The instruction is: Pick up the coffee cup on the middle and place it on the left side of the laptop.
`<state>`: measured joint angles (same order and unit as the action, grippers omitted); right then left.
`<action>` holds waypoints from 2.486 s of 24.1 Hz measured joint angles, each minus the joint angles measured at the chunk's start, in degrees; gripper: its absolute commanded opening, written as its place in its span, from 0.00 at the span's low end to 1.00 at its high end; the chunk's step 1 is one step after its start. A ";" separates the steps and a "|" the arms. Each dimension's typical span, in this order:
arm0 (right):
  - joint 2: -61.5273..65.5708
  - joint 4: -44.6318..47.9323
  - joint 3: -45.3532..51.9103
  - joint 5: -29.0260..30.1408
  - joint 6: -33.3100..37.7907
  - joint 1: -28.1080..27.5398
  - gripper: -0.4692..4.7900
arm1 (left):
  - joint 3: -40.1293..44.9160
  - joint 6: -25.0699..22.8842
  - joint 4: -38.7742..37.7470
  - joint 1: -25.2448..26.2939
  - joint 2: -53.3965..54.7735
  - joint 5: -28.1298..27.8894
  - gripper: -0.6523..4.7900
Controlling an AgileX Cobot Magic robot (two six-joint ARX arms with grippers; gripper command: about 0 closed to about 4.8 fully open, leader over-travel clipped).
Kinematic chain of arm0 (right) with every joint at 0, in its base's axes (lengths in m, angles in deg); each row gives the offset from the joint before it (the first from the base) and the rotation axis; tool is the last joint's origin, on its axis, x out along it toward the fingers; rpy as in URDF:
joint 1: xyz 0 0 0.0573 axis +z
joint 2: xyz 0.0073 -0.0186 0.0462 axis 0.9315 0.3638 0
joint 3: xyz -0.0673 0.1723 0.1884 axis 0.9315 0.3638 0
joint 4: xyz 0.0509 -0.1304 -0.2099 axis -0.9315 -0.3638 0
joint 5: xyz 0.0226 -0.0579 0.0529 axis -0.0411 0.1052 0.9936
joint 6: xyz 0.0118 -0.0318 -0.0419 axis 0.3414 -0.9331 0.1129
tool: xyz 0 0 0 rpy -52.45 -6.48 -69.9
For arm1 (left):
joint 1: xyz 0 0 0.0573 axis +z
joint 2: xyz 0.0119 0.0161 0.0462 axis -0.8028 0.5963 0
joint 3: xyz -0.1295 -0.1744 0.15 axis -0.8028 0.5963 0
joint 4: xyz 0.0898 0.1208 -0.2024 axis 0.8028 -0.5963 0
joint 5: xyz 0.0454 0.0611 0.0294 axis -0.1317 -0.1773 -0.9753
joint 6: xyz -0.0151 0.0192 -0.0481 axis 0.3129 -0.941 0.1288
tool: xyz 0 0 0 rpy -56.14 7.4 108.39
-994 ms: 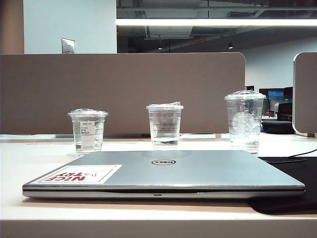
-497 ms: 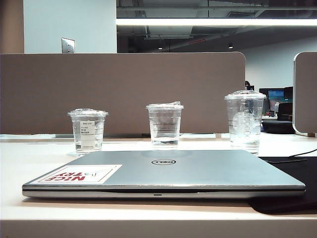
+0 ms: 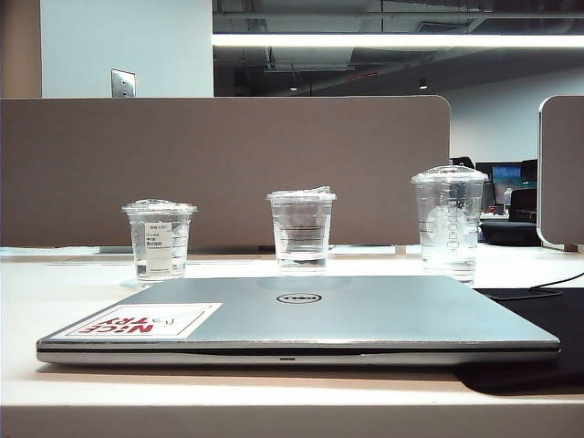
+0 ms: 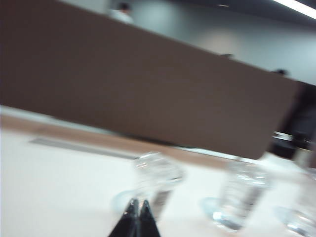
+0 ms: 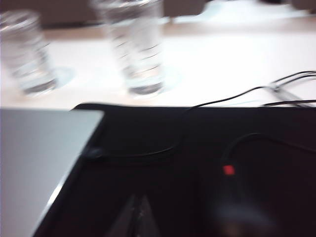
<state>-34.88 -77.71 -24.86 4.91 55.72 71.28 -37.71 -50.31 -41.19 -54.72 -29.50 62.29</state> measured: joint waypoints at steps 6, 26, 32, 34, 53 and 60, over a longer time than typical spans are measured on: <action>5.16 -0.24 0.00 0.02 0.00 13.29 0.08 | -15.58 -9.33 9.09 -2.71 31.39 13.51 0.18; 5.16 -0.04 0.02 0.07 0.00 15.37 0.08 | -47.30 -21.84 23.02 -16.00 99.08 24.98 1.00; 5.16 -0.04 0.02 0.07 0.00 15.37 0.08 | -55.71 -22.93 23.02 -18.29 109.94 21.55 1.00; 5.16 -0.04 0.00 0.07 0.00 15.37 0.08 | -57.64 -22.93 23.10 -18.51 111.73 21.38 1.00; 5.16 -0.04 0.00 0.07 0.00 15.37 0.08 | -69.83 -22.93 23.19 -21.68 121.42 16.24 1.00; 5.16 -0.04 0.00 0.07 0.00 15.37 0.08 | -73.68 -21.97 24.06 -22.36 124.30 16.59 1.00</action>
<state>-29.73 -77.76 -24.86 4.98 55.72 86.64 -111.39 -72.28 -17.13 -77.08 94.80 78.87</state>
